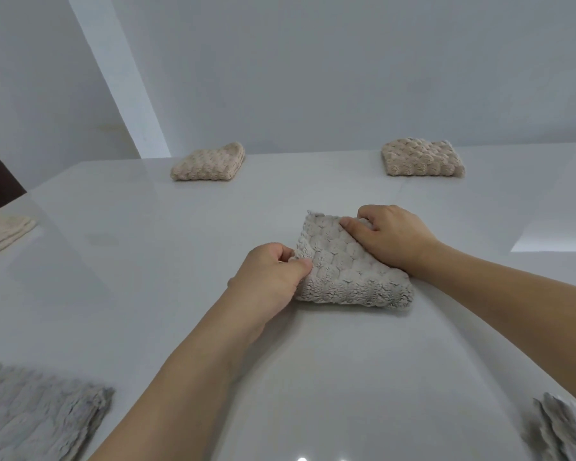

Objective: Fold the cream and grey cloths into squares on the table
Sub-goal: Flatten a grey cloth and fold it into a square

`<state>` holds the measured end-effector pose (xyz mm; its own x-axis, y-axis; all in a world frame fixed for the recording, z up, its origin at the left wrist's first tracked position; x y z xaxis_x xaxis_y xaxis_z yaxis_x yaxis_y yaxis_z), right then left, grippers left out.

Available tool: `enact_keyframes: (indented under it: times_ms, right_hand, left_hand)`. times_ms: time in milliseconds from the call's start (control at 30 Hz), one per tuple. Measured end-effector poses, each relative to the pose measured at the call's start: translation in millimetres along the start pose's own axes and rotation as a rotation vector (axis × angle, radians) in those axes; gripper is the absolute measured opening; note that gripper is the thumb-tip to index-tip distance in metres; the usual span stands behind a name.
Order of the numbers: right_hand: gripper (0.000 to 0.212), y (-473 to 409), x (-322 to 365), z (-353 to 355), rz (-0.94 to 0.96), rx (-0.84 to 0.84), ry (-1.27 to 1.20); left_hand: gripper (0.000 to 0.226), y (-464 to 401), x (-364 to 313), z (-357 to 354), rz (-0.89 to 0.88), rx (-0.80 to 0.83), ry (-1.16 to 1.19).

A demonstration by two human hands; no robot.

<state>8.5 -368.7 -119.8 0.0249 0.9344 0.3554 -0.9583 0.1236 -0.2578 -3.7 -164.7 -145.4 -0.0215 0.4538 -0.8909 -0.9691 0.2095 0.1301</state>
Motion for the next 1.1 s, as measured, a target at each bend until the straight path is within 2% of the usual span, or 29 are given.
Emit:
enact_keyframes:
  times_ms: [100, 300, 467, 600, 667, 733, 767, 800, 867, 967, 1033, 1100]
  right_hand:
    - [0.049, 1, 0, -3, 0.027, 0.044, -0.106]
    - [0.006, -4, -11, -8, -0.013, 0.103, -0.207]
    - [0.012, -3, -10, -8, 0.005, 0.088, -0.247]
    - [0.015, -1, -7, -10, 0.017, 0.098, -0.193]
    - [0.014, -2, -8, -10, 0.019, 0.097, -0.174]
    - [0.015, -2, -8, -9, 0.018, 0.098, -0.172]
    - [0.015, -2, -8, -9, 0.015, 0.099, -0.173]
    - [0.015, -3, -8, -8, 0.013, 0.097, -0.174]
    - [0.015, -3, -9, -8, 0.008, 0.093, -0.177]
    - [0.016, -2, -7, -9, 0.007, 0.095, -0.168]
    - [0.016, -2, -7, -9, 0.002, 0.092, -0.163]
    - [0.015, -2, -7, -9, -0.001, 0.087, -0.154]
  left_hand:
    - [0.021, -4, 3, 10, -0.015, -0.123, -0.165]
    - [0.012, -2, -10, 19, -0.152, -0.29, -0.399]
    - [0.016, 10, -27, 20, -0.324, -0.529, -0.782]
    - [0.019, 5, -23, 20, -0.235, -0.495, -0.83]
    - [0.019, 9, -30, 27, -0.277, -0.552, -0.839]
    - [0.027, 24, -50, 29, -0.464, -0.631, -0.767]
    - [0.028, 34, -62, 23, -0.593, -0.61, -0.695]
    - [0.024, 45, -72, 10, -0.713, -0.548, -0.636]
    - [0.011, 61, -79, -25, -0.805, -0.381, -0.61]
    - [0.038, 58, -67, -59, -0.723, -0.331, -0.786]
    - [0.04, 51, -64, -58, -0.694, -0.391, -0.87]
    - [0.031, 49, -63, -56, -0.696, -0.426, -0.892]
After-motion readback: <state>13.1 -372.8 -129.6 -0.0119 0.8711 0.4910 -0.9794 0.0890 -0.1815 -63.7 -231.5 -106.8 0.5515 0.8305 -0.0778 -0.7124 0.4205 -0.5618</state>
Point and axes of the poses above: each hand's wrist, its own y-axis away from the middle knuckle, its own z-axis out of the back of the hand, x = y × z, the point moved 9 cm from there along -y, towards the middle knuckle, and after that the axes turned 1 degree about -x, right-handed, at the moved point
